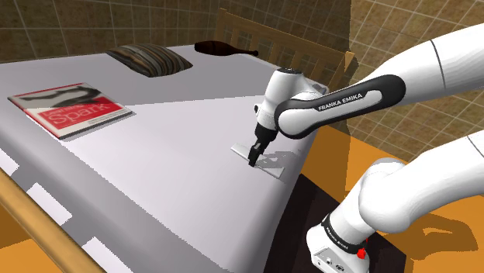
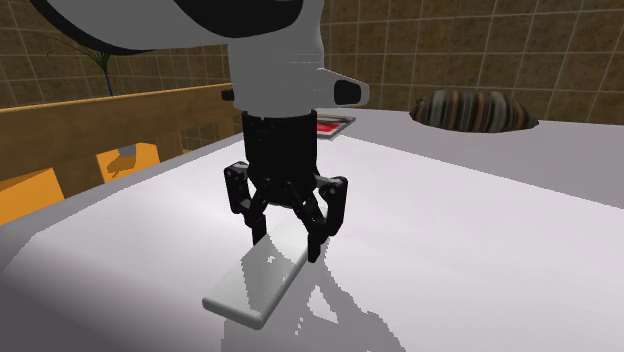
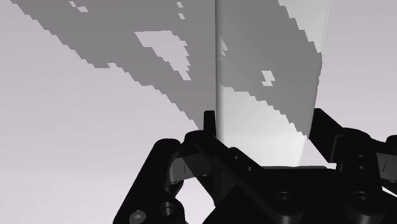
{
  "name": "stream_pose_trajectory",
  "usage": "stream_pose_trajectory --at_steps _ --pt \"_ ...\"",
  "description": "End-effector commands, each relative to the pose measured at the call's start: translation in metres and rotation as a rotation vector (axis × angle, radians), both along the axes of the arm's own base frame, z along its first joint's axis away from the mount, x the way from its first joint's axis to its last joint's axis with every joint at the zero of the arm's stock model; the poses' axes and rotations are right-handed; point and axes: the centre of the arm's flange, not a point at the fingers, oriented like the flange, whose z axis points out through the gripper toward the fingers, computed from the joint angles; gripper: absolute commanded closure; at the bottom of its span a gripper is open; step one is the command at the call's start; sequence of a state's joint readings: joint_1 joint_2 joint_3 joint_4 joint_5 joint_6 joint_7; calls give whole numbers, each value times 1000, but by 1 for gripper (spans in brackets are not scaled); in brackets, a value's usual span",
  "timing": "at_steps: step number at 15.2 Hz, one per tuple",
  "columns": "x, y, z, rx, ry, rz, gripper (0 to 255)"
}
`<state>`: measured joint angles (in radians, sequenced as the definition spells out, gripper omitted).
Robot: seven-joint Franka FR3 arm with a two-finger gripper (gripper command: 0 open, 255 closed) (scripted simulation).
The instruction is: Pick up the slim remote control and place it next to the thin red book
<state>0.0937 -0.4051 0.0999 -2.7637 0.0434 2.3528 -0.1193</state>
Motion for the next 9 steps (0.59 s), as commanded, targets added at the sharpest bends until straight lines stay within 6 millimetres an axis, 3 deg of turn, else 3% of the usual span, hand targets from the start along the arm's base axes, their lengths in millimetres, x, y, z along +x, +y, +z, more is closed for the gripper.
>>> stream_pose_trajectory --at_steps 1,5,9 --pt "0 0 0 0 0 0 255" --pt "0 0 0 0 0 0 255" --pt "0 0 21 0 0 0 255"
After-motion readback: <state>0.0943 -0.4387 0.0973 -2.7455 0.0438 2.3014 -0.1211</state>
